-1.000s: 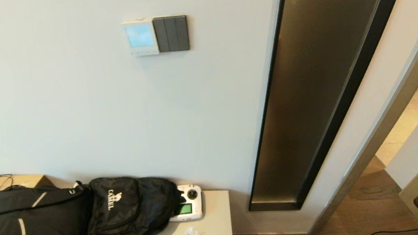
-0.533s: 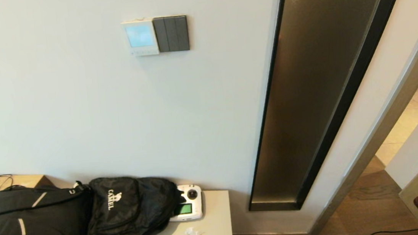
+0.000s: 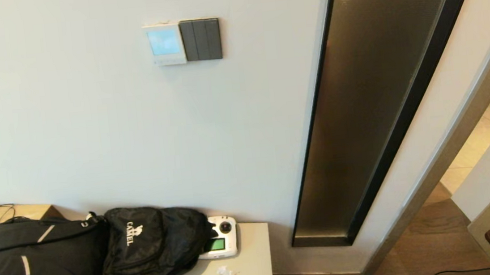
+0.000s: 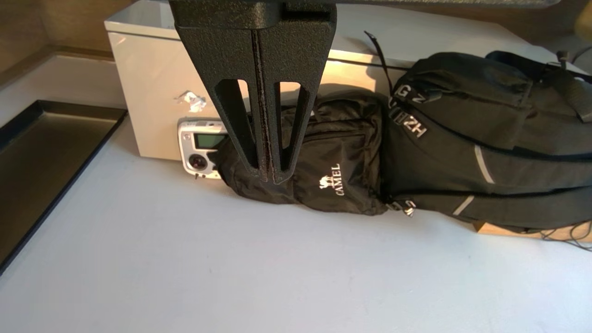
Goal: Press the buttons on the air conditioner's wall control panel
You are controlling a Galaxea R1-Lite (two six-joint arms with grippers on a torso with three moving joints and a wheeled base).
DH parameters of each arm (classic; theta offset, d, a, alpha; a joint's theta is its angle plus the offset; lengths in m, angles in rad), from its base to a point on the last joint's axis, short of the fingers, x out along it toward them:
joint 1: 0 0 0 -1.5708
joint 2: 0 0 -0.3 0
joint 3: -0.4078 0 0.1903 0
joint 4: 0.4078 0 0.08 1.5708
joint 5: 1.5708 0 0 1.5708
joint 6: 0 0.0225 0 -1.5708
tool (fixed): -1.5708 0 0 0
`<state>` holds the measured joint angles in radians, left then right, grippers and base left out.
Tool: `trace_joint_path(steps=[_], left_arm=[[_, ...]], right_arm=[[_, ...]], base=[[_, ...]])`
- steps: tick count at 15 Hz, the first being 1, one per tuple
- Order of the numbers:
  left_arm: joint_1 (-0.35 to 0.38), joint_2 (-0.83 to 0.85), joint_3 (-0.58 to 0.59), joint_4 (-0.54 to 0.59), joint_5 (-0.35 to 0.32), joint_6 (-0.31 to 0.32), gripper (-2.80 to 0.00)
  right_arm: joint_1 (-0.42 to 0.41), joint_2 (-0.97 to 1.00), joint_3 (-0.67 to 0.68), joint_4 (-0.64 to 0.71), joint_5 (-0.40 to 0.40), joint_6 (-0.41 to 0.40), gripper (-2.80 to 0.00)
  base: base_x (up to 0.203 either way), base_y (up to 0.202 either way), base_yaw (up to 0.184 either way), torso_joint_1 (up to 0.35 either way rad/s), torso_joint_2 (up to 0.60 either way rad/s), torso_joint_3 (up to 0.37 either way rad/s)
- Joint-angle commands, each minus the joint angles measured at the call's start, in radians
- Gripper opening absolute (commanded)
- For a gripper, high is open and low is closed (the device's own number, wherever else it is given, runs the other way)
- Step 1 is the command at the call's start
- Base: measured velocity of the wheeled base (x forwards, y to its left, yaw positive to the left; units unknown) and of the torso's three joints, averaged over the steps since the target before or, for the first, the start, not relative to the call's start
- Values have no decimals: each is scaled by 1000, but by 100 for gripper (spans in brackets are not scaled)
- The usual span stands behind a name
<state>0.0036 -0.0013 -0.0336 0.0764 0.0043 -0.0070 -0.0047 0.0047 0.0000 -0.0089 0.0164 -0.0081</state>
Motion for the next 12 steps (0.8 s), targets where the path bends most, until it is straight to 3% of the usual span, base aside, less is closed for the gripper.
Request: trace_joint_path(steps=[1, 12], left_arm=[[0, 1, 0, 0, 0, -1, -280], [-1, 1, 0, 0, 0, -2, -280]], right_arm=[[0, 1, 0, 0, 0, -1, -280], [0, 1, 0, 0, 0, -1, -280]], base=[[0, 0, 0, 0, 0, 0], [0, 0, 0, 0, 0, 0]])
